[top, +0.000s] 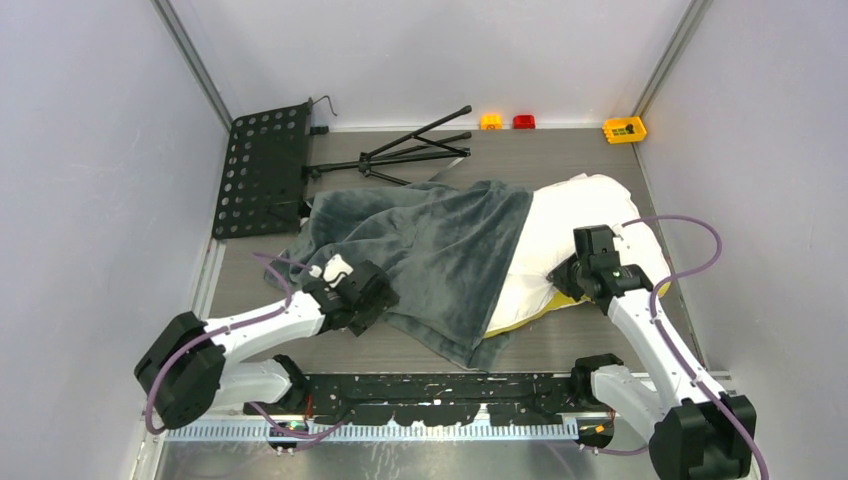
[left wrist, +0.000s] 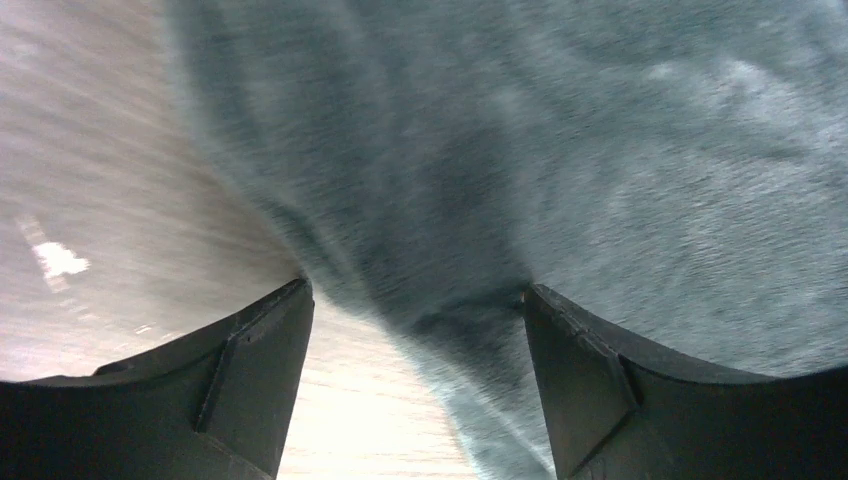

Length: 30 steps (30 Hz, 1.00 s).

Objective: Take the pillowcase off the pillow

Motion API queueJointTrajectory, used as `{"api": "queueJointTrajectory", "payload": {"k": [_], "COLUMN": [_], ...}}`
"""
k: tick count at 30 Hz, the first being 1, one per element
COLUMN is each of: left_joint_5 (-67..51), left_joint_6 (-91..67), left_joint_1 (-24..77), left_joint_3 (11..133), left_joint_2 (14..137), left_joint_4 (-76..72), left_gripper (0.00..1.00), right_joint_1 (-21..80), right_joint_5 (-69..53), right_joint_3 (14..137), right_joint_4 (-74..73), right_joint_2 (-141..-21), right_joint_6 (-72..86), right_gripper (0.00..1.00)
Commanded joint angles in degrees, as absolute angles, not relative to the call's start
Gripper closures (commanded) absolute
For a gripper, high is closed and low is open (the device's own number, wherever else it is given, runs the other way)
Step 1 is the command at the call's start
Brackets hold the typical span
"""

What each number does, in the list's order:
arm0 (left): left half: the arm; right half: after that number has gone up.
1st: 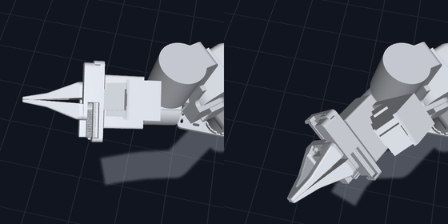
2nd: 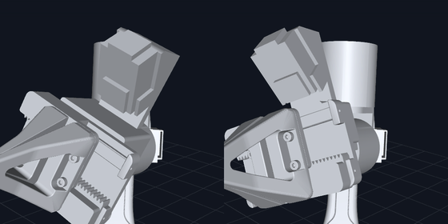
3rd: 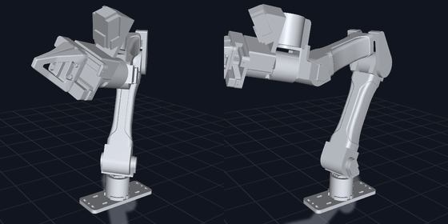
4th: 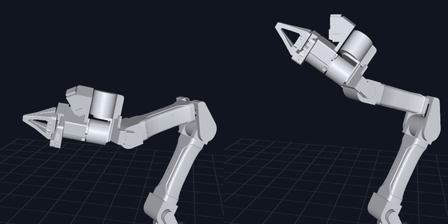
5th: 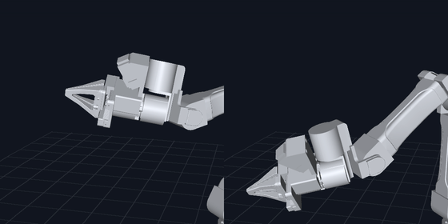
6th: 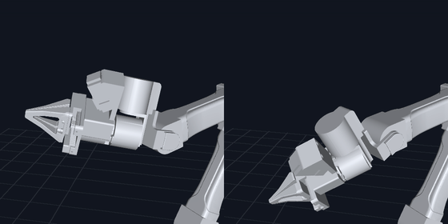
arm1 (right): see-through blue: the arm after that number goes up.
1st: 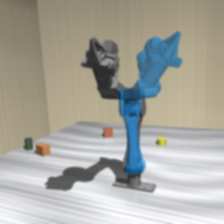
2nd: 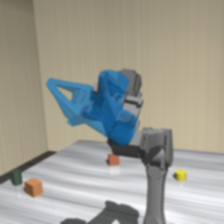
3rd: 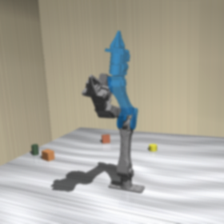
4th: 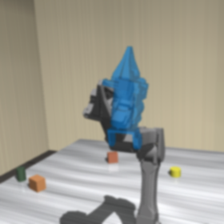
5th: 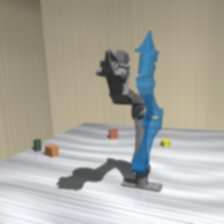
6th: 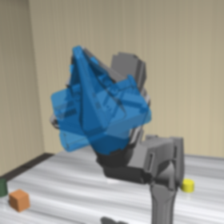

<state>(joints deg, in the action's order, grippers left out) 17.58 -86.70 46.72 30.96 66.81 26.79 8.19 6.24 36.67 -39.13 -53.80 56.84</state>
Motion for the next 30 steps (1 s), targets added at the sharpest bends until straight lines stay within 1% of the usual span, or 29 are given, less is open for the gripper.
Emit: {"api": "queueJointTrajectory", "payload": {"k": [1, 2, 4, 5, 6, 7, 8, 13, 15, 19, 22, 24, 26, 30], "left_joint_5": [14.5, 14.2, 14.8, 15.5, 16.3, 17.3, 18.6, 26.7, 26.9, 25.1, 24.8, 25.3, 25.5, 19.9], "left_joint_6": [-86.2, -85.5, -84.2, -83.5, -82.0, -79.6, -77.4, -64.9, -60.2, -54.6, -52.0, -50.7, -48.7, -46.6], "left_joint_1": [45.0, 44.5, 43.3, 42.3, 41.3, 40.2, 39.1, 32.4, 27.1, 13.2, 6.7, 4.3, 4.0, 4.1], "left_joint_3": [33.3, 33.4, 33.9, 34.2, 34.9, 35.9, 37.1, 43.9, 45.6, 48.3, 49.7, 50.4, 51.3, 51.3], "left_joint_2": [71.4, 72.2, 72.7, 72.3, 71.5, 70.5, 69.2, 61.9, 59.5, 55.5, 53.4, 52.7, 52.5, 52.9], "left_joint_4": [17.7, 17.1, 17.2, 18.1, 19.3, 20.7, 22.9, 32.6, 34.6, 38.6, 39.3, 39.2, 39.0, 36.9], "left_gripper": [0.25, 0.30, 0.53, 0.67, 0.84, 0.97, 1.00, 1.00, 1.00, 1.00, 1.00, 1.00, 1.00, 1.00], "right_joint_1": [8.1, 8.1, 8.1, 8.1, 8.1, 8.1, 8.1, 8.1, 8.0, 7.7, 7.6, 7.6, 7.6, 7.6], "right_joint_5": [7.5, 7.7, 8.1, 8.3, 8.4, 8.6, 8.9, 12.2, 15.9, 26.0, 30.1, 30.6, 29.4, 22.0], "right_joint_3": [38.8, 39.0, 39.4, 39.7, 39.9, 40.0, 40.1, 41.3, 43.0, 47.5, 49.4, 49.6, 49.4, 48.0], "right_joint_4": [-37.5, -37.9, -38.6, -39.0, -39.4, -39.7, -40.0, -41.5, -43.8, -50.9, -53.5, -53.5, -52.8, -49.0], "right_joint_2": [-49.5, -48.9, -48.0, -47.6, -47.2, -46.7, -46.2, -44.7, -44.9, -45.4, -44.3, -43.4, -43.0, -43.9], "right_joint_6": [55.2, 55.1, 55.0, 54.9, 54.8, 54.6, 54.5, 53.7, 54.2, 57.7, 59.0, 58.7, 57.7, 54.2], "right_gripper": [1.00, 1.00, 1.00, 1.00, 1.00, 1.00, 1.00, 1.00, 1.00, 1.00, 1.00, 1.00, 1.00, 1.00]}}
